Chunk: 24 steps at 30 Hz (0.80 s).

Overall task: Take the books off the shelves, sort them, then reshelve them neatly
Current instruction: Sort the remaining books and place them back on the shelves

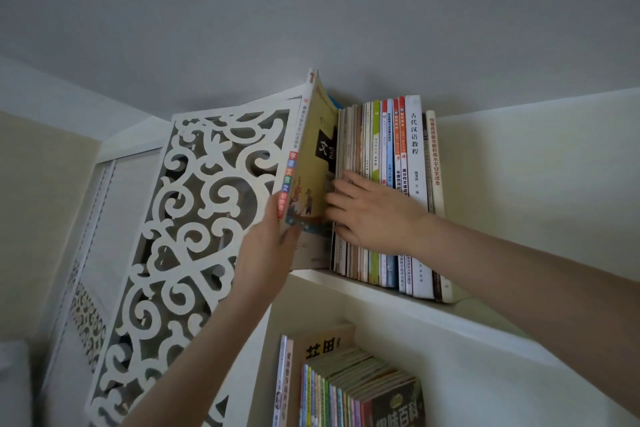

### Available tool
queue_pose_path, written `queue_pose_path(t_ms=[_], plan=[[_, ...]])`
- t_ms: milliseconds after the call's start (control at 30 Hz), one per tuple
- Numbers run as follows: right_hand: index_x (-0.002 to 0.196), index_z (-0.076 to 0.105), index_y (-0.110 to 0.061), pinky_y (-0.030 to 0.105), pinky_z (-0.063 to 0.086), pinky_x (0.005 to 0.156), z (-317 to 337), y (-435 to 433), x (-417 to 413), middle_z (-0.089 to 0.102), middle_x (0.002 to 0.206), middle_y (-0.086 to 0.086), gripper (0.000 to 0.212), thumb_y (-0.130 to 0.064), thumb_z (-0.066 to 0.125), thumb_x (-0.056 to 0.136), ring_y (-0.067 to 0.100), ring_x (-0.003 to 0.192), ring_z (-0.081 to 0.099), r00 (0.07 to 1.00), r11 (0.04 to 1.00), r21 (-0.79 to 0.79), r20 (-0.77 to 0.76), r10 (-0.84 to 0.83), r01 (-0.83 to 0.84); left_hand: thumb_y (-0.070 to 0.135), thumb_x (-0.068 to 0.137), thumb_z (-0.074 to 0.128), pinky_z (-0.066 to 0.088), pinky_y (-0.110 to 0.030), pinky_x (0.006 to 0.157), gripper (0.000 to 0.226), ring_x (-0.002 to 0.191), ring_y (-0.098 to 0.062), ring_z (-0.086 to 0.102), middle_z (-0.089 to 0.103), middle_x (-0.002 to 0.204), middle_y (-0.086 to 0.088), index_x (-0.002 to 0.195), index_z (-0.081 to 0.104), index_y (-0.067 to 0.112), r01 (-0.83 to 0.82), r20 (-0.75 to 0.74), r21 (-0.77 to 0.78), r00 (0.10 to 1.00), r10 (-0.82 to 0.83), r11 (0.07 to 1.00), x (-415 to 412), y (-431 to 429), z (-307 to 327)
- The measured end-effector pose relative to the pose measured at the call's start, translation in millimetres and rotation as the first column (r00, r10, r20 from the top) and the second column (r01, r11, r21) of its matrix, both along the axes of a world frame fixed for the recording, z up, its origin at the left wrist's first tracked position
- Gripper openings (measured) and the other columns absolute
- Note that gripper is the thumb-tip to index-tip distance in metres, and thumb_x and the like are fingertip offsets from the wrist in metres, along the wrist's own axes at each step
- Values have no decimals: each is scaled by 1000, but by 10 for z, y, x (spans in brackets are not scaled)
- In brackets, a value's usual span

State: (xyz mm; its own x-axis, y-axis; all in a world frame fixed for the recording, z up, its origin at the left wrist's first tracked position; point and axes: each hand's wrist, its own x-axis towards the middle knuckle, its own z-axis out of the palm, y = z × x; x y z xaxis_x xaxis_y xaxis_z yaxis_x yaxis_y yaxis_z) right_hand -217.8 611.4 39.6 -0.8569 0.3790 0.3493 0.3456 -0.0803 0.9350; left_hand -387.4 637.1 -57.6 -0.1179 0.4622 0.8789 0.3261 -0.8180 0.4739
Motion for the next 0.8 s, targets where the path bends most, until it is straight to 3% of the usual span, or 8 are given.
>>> queue_pose_path(t_ms=[100, 200, 300, 400, 467, 500, 667, 800], plan=[[88, 73, -15, 43, 34, 109, -6, -9, 8, 69, 93, 3, 42, -29, 33, 91, 28, 102, 63, 1000, 1000, -22, -3, -19, 19, 30, 97, 48, 53, -45, 71, 53, 84, -32, 64, 66, 107, -11, 143, 22, 25, 8, -38, -21, 999, -9, 1000, 220, 177, 3], [107, 69, -14, 42, 27, 114, 3, -49, -4, 69, 106, 4, 41, -26, 31, 94, 28, 113, 59, 996, 996, -70, -58, -63, 59, 56, 89, 31, 47, -35, 64, 73, 90, -33, 64, 63, 116, -16, 150, 9, 22, -106, -91, -56, 991, 100, 993, 370, 277, 43], [127, 56, -11, 40, 19, 118, 30, -125, -46, 60, 127, 7, 36, -25, 39, 98, 27, 127, 47, 983, 991, -119, -167, -82, 63, 58, 94, 26, 47, -37, 85, 70, 112, -28, 51, 44, 134, -16, 149, 17, 15, -268, -50, 218, 957, 285, 939, 485, 348, 22], [124, 60, -13, 38, 13, 117, 42, -261, -90, 58, 132, 7, 40, -29, 33, 99, 26, 129, 46, 978, 998, -62, -207, -13, 1, 55, 97, 18, 8, -38, 115, 64, 144, -25, 9, 9, 156, -10, 152, 7, 24, -302, -34, 309, 944, 328, 902, 503, 402, 32], [124, 62, -16, 39, 9, 117, 31, -395, -53, 53, 139, 8, 46, -34, 27, 99, 28, 135, 41, 971, 997, -43, -235, 49, -61, 64, 92, -3, -17, -33, 115, 71, 145, -16, -18, -18, 158, 0, 151, -8, 27, -259, -100, 269, 950, 294, 928, 519, 398, 58], [128, 59, -17, 40, 7, 117, 25, -464, -3, 47, 146, 8, 49, -37, 26, 99, 28, 140, 35, 964, 997, -32, -257, 63, -74, 71, 85, -11, -21, -34, 114, 77, 142, -12, -25, -25, 156, 3, 150, -14, 28, -252, -126, 231, 950, 285, 940, 538, 414, 74], [154, 13, -27, 48, -2, 120, -68, -720, 371, -5, 162, 6, 64, -56, 16, 97, 29, 148, -9, 879, 997, 28, -474, -49, 71, 80, 78, 4, -16, -44, 115, 82, 137, -4, -33, -31, 152, 12, 143, -26, 41, -128, -220, 94, 965, 146, 987, 586, 560, 127], [143, -31, -40, 49, -15, 116, -166, -711, 447, -45, 148, -6, 78, -67, 20, 90, 21, 139, -37, 582, 985, -163, -807, -98, -59, 76, 81, 4, -14, -46, 114, 76, 138, -5, -31, -34, 150, 10, 146, -16, 42, -164, -216, 146, 957, 193, 976, 437, 533, 216]])
